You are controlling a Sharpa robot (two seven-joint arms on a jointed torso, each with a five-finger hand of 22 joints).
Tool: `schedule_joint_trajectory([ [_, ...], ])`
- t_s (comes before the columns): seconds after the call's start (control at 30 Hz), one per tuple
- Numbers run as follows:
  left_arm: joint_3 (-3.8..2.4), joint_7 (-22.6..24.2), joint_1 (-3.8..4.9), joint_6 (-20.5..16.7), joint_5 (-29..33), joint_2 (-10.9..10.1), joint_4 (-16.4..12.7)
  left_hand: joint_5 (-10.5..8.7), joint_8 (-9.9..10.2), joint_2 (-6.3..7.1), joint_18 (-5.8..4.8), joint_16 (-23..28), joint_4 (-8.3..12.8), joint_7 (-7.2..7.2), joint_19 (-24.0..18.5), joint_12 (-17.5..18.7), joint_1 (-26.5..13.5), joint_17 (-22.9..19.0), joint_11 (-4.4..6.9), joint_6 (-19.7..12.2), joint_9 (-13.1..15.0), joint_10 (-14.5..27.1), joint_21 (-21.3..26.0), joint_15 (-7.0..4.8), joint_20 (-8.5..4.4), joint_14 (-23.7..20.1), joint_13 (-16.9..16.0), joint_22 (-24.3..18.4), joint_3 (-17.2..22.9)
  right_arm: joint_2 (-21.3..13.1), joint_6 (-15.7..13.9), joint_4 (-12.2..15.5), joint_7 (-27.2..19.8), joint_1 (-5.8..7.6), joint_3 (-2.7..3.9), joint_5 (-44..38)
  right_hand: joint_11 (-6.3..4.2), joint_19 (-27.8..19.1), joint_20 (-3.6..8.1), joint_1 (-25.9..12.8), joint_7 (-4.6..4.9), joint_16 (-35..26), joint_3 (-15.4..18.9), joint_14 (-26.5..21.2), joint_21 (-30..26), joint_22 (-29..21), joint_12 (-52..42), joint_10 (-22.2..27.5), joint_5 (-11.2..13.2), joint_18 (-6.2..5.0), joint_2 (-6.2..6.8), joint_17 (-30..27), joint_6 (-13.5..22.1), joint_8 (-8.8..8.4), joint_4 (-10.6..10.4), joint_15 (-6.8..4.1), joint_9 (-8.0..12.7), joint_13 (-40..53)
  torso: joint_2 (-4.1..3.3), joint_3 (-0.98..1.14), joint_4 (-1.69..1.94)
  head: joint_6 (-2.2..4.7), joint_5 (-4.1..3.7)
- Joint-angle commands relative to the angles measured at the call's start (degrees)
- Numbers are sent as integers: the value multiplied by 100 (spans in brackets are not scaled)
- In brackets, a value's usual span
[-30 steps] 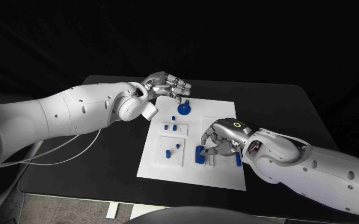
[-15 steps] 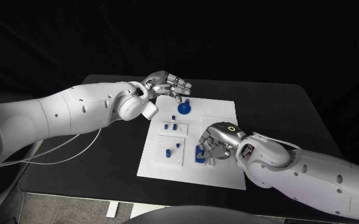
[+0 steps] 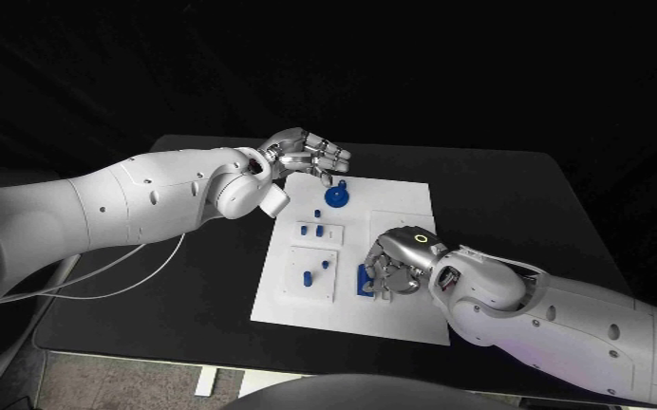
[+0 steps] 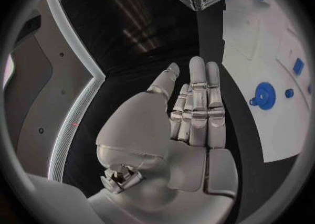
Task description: Assemble the parts on the task board
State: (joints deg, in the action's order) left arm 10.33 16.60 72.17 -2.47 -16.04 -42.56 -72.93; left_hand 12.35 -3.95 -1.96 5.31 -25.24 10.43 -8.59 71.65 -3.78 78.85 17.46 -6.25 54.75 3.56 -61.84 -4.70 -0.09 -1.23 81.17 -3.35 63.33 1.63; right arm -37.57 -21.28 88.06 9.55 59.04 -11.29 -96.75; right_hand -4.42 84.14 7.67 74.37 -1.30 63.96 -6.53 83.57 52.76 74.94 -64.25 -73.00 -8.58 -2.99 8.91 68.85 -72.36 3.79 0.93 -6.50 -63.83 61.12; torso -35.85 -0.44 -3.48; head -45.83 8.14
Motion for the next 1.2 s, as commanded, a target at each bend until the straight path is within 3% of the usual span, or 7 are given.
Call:
schedule_joint_trajectory([
  [0.03, -5, 44, 7, 74, 39, 3, -14, -26, 17, -22, -3, -35, 13, 20, 5, 17, 16, -5, -1, -39, 2, -6, 12, 4, 11, -36, 4, 5, -34, 18, 47, -23, 202, -18, 2, -256, 4, 237, 37, 12, -4, -17, -108, 11, 9, 640, -14, -41, 56, 70, 42, 7, -33, -10, 25, -29, 8, 7, -1, 1, 0, 0, -10],
  [0.6, -4, 34, 7, 71, 39, -9, -20, -26, 17, -22, -3, -35, 13, 20, 5, 17, 16, -5, -1, -39, 2, -6, 12, 4, 11, -36, 4, 5, -34, 20, 112, -37, 273, -40, 1, -242, 5, 243, 41, -41, -6, -36, -208, 21, -3, 640, -4, -69, 63, 76, 101, 12, -52, -10, 78, -31, -2, 37, 2, -4, -2, 28, -39],
  [0.93, -4, 44, 7, 59, 39, -11, -23, -26, 17, -20, -3, -34, 17, 22, 7, 17, 20, -5, 0, -29, 3, -11, 12, 3, 11, -37, 4, 10, -33, -123, -643, 13, 210, -40, 2, 230, -15, 263, 63, -164, -14, -43, -143, 31, -28, 630, 12, -76, -37, 62, 114, 14, -29, -17, -51, -53, 31, 31, -1, -1, -8, 59, -50],
  [1.1, -3, 53, 7, 45, 39, -11, -21, -26, 16, -19, -2, -34, 19, 17, 8, 17, 24, -5, -1, -25, 3, -9, 11, 3, 10, -37, 4, 11, -32, -326, -927, 84, -124, -37, 99, 1229, 38, 272, 52, -136, 78, -48, -12, 30, -45, 635, 25, -47, -69, 37, 74, 33, 222, -17, -219, -33, 632, 39, 5, -3, -10, 83, -66],
  [1.13, -3, 56, 7, 43, 39, -12, -19, -26, 16, -19, -2, -34, 19, 17, 8, 17, 24, -5, -1, -25, 3, -9, 11, 3, 10, -37, 4, 11, -32, -384, -931, 103, -230, -37, 148, 1494, 67, 272, 38, -139, 123, -51, 5, 29, -37, 638, 23, -44, -68, 29, 58, 34, 337, -17, -249, -16, 892, 42, 5, -1, -9, 90, -69],
  [1.17, -3, 60, 7, 38, 39, -12, -13, -26, 16, -19, -2, -34, 19, 17, 8, 17, 24, -5, -1, -25, 3, -9, 11, 3, 10, -37, 4, 11, -32, -487, -883, 137, -390, -34, 235, 1938, 99, 263, -6, -121, 193, -63, 98, 19, -36, 641, 17, -33, -111, 2, -7, 32, 358, 7, -280, 23, 1627, 50, 6, 0, -11, 96, -75],
  [1.2, -3, 62, 7, 35, 39, -11, -7, -26, 16, -19, -2, -34, 19, 17, 8, 17, 24, -5, -1, -25, 3, -9, 11, 3, 10, -37, 4, 11, -32, -556, -820, 160, -466, -31, 295, 2205, 114, 256, -17, -116, 198, -74, 114, 13, -53, 638, 26, -22, -133, -8, -36, 27, 368, -17, -279, 27, 1889, 43, 7, 0, -14, 103, -81],
])
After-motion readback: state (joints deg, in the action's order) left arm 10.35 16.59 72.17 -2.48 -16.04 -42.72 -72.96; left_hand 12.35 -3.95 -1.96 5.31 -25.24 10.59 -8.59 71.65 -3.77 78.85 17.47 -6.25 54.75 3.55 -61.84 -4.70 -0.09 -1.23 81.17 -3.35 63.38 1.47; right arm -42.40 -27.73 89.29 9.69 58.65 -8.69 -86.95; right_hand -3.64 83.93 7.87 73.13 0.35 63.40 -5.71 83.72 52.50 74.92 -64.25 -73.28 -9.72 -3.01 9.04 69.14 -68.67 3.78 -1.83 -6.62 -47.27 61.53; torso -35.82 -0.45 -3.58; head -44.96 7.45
